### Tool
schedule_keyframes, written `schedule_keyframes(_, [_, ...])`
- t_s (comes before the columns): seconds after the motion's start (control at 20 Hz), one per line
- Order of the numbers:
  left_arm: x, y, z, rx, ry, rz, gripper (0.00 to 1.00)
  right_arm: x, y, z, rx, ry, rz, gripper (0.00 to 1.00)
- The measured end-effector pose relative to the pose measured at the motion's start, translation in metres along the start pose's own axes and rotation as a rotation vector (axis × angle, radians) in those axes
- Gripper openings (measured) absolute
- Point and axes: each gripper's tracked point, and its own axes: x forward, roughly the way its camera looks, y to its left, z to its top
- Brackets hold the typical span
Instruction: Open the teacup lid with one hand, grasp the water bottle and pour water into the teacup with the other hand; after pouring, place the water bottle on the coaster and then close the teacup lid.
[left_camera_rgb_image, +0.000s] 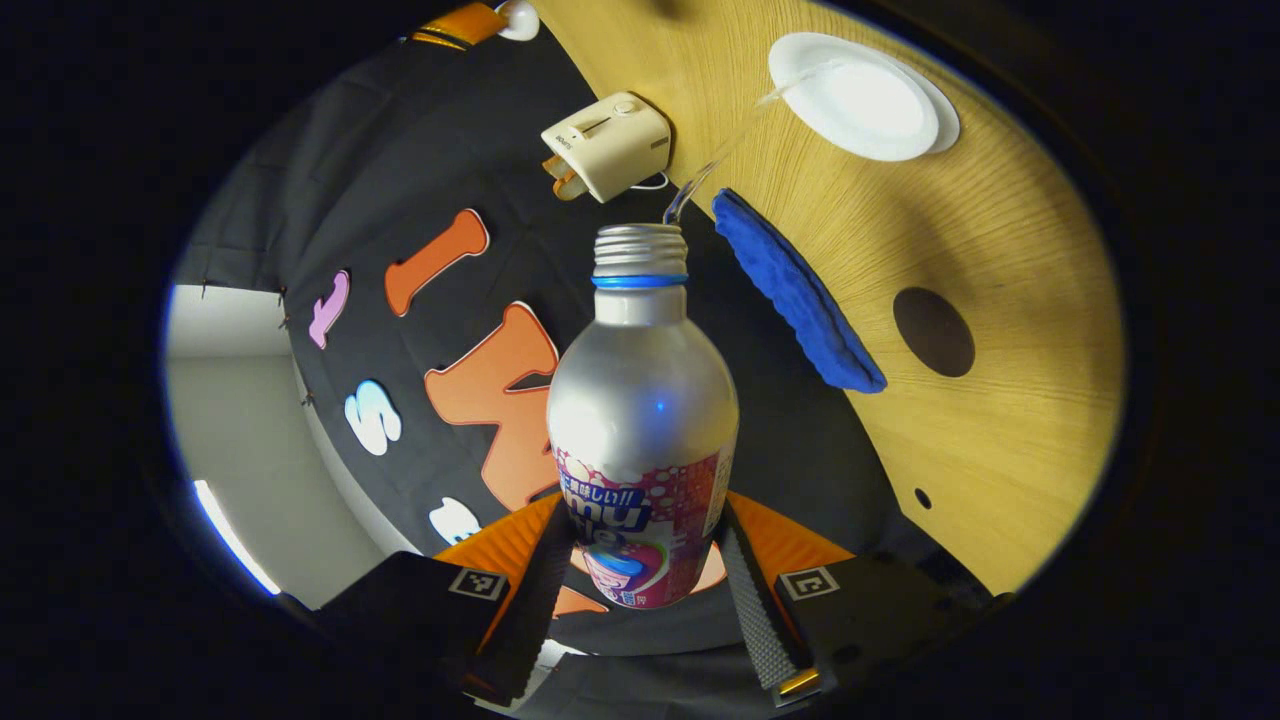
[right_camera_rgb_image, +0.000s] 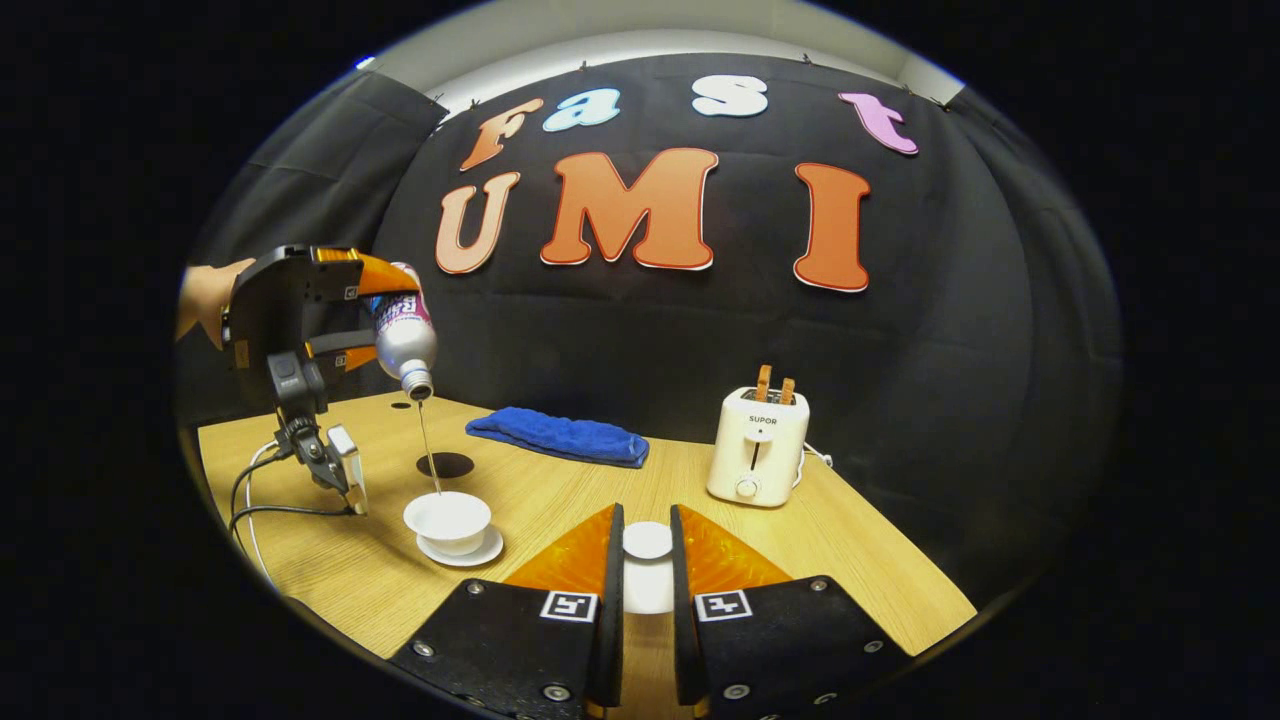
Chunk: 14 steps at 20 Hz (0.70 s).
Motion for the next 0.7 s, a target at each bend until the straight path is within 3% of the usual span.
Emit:
schedule_keyframes(0.25, [-0.012, -0.002, 0.009, 0.065, -0.028, 0.04, 0.84, 0.001, 0.008, -0.001, -0.013, 0.008, 0.015, 0.22])
schedule_keyframes(0.7, [-0.013, -0.019, 0.037, 0.111, -0.085, 0.045, 0.84, 0.003, 0.019, -0.002, -0.028, 0.017, 0.03, 0.22])
